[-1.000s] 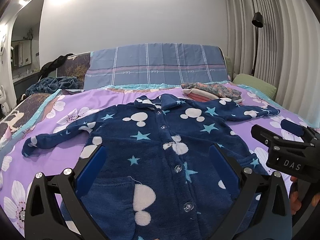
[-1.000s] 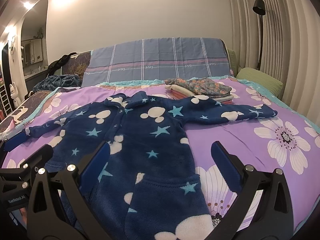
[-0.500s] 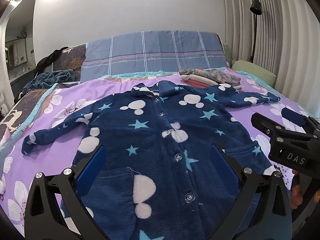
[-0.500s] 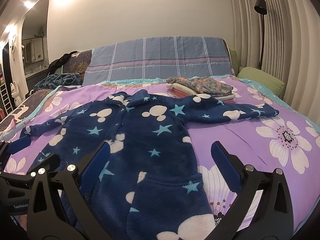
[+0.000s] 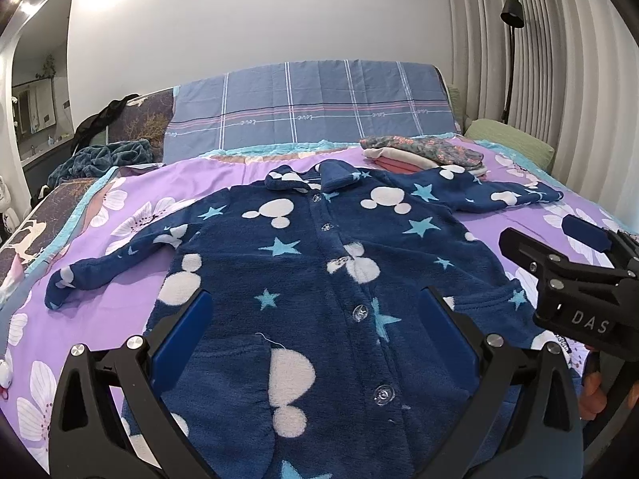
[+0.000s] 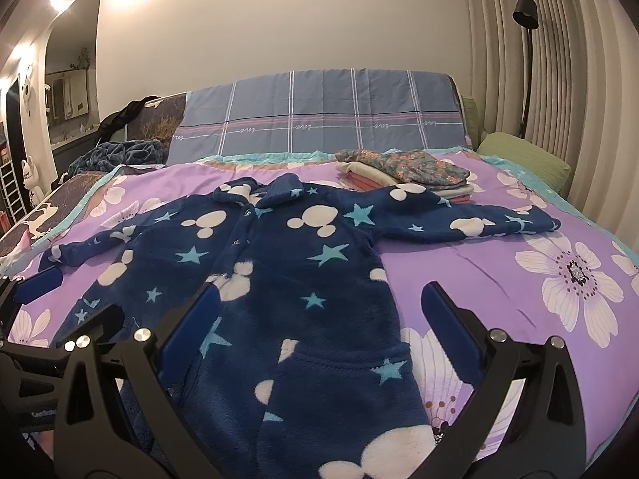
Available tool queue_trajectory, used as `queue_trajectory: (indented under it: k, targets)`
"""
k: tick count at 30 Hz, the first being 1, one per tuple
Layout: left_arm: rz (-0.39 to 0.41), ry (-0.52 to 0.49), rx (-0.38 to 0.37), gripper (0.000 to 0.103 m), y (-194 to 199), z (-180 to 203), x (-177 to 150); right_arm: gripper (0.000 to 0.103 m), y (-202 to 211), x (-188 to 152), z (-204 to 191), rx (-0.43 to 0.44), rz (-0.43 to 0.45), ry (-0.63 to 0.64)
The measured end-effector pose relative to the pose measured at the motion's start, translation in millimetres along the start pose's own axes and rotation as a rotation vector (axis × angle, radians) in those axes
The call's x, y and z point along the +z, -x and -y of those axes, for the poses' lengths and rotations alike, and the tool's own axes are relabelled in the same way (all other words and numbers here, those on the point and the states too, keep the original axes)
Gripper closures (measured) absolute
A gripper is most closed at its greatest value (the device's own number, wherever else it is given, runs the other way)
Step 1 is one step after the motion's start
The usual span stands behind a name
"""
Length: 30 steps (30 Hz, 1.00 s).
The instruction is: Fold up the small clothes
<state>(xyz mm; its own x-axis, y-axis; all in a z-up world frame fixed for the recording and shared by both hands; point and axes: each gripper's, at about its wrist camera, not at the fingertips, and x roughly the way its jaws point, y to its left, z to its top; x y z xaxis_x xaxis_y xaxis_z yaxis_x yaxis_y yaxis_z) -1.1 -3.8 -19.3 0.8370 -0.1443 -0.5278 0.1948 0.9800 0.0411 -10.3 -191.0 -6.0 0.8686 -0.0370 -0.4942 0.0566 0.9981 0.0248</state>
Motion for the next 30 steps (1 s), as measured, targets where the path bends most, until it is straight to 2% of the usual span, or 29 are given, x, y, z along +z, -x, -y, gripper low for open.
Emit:
queue_trajectory:
  k: [30]
  targets:
    - [-0.023, -0.009, -0.055, 0.001, -4.5, -1.6, -5.2, 0.002, -2.3, 1.6, -8.3, 0.005, -0.003, 0.02]
